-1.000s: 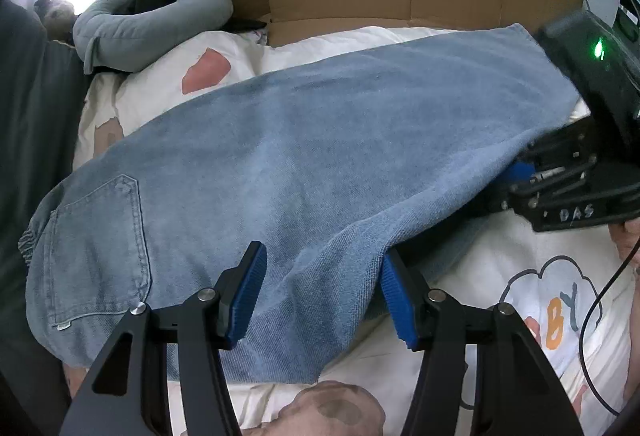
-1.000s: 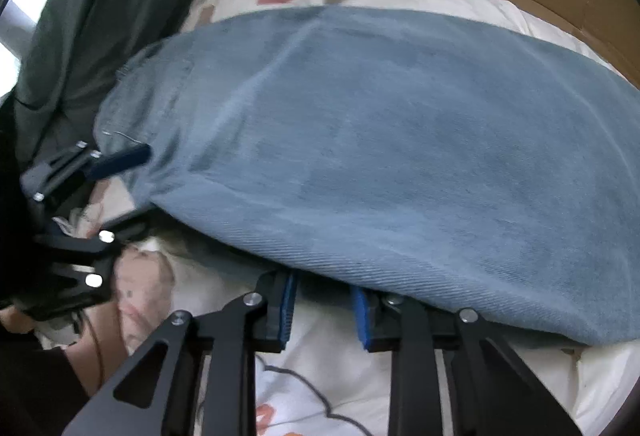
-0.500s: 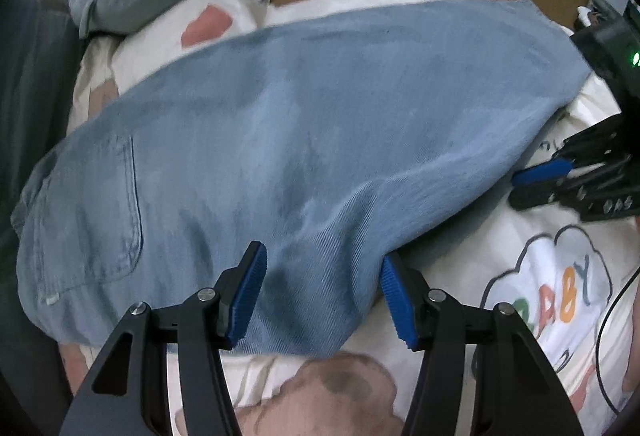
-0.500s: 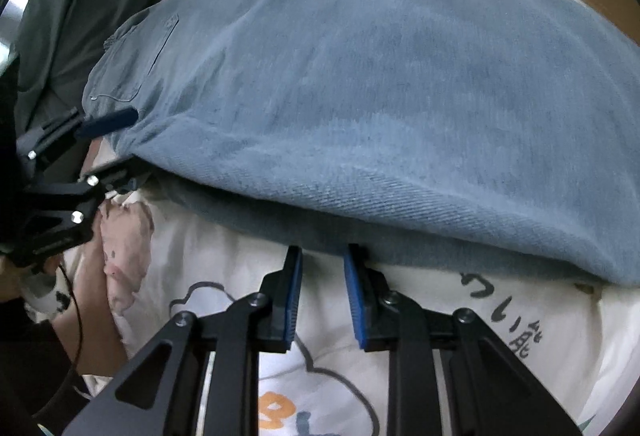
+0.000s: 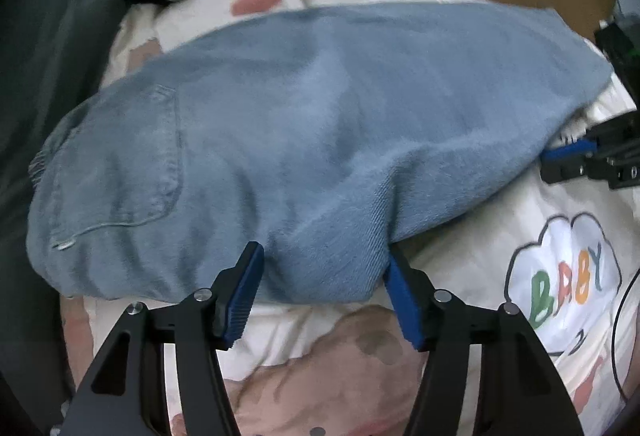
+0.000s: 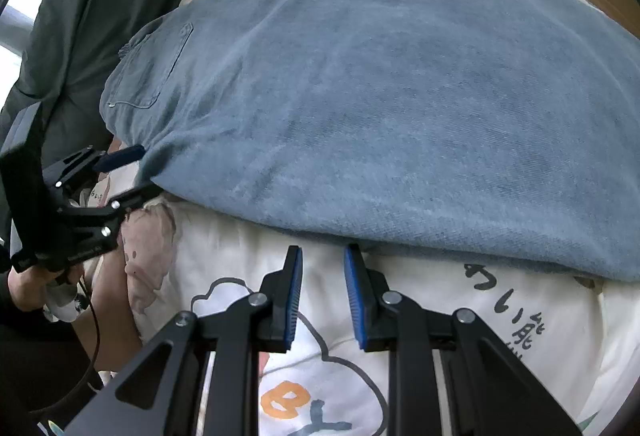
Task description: Fold clothes
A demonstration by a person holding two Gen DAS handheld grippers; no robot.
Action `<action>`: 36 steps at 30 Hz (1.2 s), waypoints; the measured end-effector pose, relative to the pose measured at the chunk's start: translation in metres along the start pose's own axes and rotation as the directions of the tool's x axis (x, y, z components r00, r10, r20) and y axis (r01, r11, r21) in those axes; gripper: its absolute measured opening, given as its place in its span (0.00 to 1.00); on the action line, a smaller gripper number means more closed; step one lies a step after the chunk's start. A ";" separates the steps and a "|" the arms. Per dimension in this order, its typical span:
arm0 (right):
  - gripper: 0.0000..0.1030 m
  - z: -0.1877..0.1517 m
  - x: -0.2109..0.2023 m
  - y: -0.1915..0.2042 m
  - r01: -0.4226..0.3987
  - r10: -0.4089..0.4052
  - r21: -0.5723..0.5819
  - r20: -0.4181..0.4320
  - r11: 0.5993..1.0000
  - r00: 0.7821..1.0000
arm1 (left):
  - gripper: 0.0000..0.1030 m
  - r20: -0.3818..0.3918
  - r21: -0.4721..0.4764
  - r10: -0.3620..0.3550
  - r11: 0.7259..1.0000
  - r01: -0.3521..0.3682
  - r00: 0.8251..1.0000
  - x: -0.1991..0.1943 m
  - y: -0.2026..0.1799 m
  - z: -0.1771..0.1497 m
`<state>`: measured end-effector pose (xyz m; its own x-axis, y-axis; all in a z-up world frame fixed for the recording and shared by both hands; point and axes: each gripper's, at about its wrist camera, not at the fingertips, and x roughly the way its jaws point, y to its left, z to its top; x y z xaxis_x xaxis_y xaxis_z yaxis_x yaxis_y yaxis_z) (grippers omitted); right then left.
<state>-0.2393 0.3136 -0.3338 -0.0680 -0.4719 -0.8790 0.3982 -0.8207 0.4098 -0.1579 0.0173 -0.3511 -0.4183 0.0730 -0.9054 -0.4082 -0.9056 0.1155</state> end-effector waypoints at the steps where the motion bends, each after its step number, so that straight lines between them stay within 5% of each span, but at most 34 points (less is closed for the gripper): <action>1: 0.20 0.001 -0.001 -0.001 -0.006 0.006 0.000 0.003 1.000 1.000 | 0.61 0.013 -0.008 0.004 1.000 -0.004 1.000 -0.003 0.002 0.002; 11: 0.20 0.014 -0.001 0.022 -0.096 0.096 -0.030 0.013 0.995 0.995 | 0.61 0.020 -0.074 -0.036 0.997 0.037 0.999 -0.007 0.012 0.010; 22: 0.20 0.035 0.034 0.093 -0.223 0.215 -0.144 -0.067 0.964 0.974 | 0.61 0.050 -0.110 -0.030 0.993 0.035 0.998 -0.016 0.019 0.008; 36: 0.21 0.066 0.040 0.111 -0.217 0.212 -0.163 -0.047 0.962 0.976 | 0.61 0.036 -0.146 -0.128 0.981 0.132 0.991 -0.022 0.020 -0.002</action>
<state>-0.2586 0.1820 -0.3075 0.0612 -0.6196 -0.7825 0.5474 -0.6347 0.5454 -0.1552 -0.0033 -0.3295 -0.3914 0.2029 -0.8976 -0.3372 -0.9392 -0.0653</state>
